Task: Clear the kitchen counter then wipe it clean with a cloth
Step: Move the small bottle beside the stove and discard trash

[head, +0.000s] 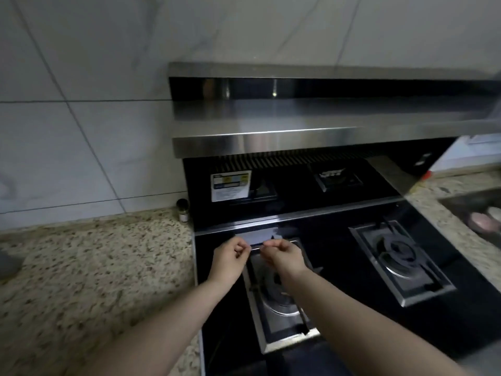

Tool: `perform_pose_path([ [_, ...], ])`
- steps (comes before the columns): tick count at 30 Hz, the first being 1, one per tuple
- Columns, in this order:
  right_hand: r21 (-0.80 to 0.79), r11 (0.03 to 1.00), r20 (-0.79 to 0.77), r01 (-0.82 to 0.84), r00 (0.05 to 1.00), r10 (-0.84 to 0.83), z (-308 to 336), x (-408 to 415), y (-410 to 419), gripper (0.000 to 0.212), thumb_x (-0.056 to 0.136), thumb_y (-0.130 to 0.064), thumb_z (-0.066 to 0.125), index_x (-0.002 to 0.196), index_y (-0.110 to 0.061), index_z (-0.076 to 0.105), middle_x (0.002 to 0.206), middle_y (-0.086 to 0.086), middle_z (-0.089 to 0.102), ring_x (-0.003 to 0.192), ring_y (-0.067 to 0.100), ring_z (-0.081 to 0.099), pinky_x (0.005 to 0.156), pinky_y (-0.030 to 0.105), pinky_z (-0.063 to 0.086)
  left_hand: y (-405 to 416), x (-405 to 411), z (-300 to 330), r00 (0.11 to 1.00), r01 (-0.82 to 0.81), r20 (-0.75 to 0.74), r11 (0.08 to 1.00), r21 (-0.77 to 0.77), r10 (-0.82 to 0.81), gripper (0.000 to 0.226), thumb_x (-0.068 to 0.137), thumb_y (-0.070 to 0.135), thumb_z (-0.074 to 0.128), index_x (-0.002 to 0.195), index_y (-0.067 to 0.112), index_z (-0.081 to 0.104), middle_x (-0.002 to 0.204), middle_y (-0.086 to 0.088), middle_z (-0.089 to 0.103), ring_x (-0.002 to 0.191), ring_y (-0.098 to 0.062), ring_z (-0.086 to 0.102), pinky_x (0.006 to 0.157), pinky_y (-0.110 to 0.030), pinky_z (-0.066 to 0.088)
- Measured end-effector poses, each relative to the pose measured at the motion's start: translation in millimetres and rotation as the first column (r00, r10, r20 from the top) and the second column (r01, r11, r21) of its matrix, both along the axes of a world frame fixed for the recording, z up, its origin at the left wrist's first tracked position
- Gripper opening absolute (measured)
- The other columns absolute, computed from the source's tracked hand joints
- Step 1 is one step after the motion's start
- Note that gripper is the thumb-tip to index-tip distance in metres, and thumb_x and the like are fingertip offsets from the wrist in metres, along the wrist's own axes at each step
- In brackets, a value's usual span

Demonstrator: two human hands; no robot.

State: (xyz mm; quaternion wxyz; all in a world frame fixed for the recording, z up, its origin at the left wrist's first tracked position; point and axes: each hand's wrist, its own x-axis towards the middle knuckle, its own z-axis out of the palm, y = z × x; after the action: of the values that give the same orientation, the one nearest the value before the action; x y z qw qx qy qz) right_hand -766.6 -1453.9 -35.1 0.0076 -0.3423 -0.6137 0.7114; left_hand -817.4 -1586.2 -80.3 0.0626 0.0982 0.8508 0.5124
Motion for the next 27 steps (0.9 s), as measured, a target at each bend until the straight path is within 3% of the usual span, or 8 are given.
perform_pose_path([
  [4,0.014,0.996,-0.056,0.093,0.994,-0.092,19,57,66,0.018,0.084,0.01,0.064,0.082,-0.008,0.064,0.073,0.012,0.062,0.061,0.019,0.056,0.058,0.024,0.05,67,37,24,0.99,0.142,-0.015,0.99,0.003,-0.142,0.023,0.083,0.002,0.066,0.073,0.023,0.064,0.069,0.004,0.062,0.062,-0.014,0.062,0.064,-0.025,0.054],
  [7,0.033,0.98,-0.061,0.196,0.979,-0.194,29,122,131,0.016,0.083,0.006,0.067,0.083,-0.009,0.065,0.076,0.01,0.066,0.06,0.014,0.059,0.059,0.023,0.051,130,86,44,0.961,0.275,-0.03,0.961,-0.018,-0.275,0.024,0.083,0.0,0.065,0.075,0.022,0.064,0.07,0.001,0.063,0.06,-0.012,0.06,0.062,-0.018,0.048],
  [9,0.035,0.972,-0.051,0.231,0.972,-0.229,29,146,155,0.017,0.082,0.005,0.069,0.082,-0.011,0.065,0.079,0.009,0.067,0.062,0.013,0.059,0.061,0.023,0.052,152,104,48,0.951,0.308,-0.011,0.951,-0.005,-0.309,0.026,0.084,0.0,0.066,0.074,0.024,0.063,0.068,0.0,0.063,0.057,-0.011,0.056,0.061,-0.022,0.048],
  [12,0.032,0.911,-0.071,0.412,0.91,-0.409,40,226,226,0.018,0.082,0.006,0.068,0.081,-0.011,0.066,0.074,0.005,0.066,0.066,0.014,0.061,0.063,0.025,0.053,229,167,64,0.9,0.435,-0.002,0.9,0.005,-0.435,0.024,0.084,0.002,0.068,0.073,0.023,0.064,0.066,0.001,0.062,0.055,-0.009,0.056,0.062,-0.026,0.052],
  [16,-0.013,0.798,-0.09,0.602,0.794,-0.601,53,325,297,0.017,0.085,0.009,0.065,0.084,-0.008,0.065,0.071,0.007,0.062,0.061,0.015,0.058,0.056,0.022,0.051,320,250,76,0.842,0.538,0.004,0.84,0.071,-0.539,0.014,0.084,0.006,0.07,0.076,0.018,0.066,0.065,0.003,0.064,0.051,-0.001,0.058,0.059,-0.015,0.047],
  [21,-0.054,0.621,-0.087,0.782,0.616,-0.783,62,437,362,0.017,0.084,0.011,0.064,0.082,-0.006,0.065,0.071,0.01,0.062,0.063,0.019,0.059,0.067,0.029,0.054,417,341,84,0.731,0.67,0.071,0.733,0.121,-0.679,0.018,0.085,0.01,0.07,0.073,0.022,0.066,0.062,0.005,0.064,0.056,-0.01,0.062,0.057,-0.021,0.046],
  [25,-0.059,0.504,-0.122,0.861,0.495,-0.86,68,500,406,0.018,0.082,0.013,0.065,0.084,-0.005,0.065,0.072,0.01,0.062,0.062,0.017,0.057,0.057,0.021,0.053,474,394,91,0.655,0.743,0.082,0.66,0.112,-0.751,0.007,0.085,0.012,0.069,0.079,0.016,0.068,0.061,0.005,0.064,0.052,-0.001,0.057,0.059,-0.022,0.045],
  [27,-0.059,0.434,-0.131,0.899,0.424,-0.896,68,525,428,0.018,0.082,0.013,0.064,0.084,-0.005,0.065,0.069,0.009,0.06,0.059,0.016,0.055,0.054,0.02,0.052,505,417,95,0.617,0.774,0.09,0.624,0.112,-0.782,0.01,0.085,0.012,0.07,0.077,0.016,0.067,0.064,0.003,0.065,0.056,-0.005,0.061,0.062,-0.024,0.048],
])
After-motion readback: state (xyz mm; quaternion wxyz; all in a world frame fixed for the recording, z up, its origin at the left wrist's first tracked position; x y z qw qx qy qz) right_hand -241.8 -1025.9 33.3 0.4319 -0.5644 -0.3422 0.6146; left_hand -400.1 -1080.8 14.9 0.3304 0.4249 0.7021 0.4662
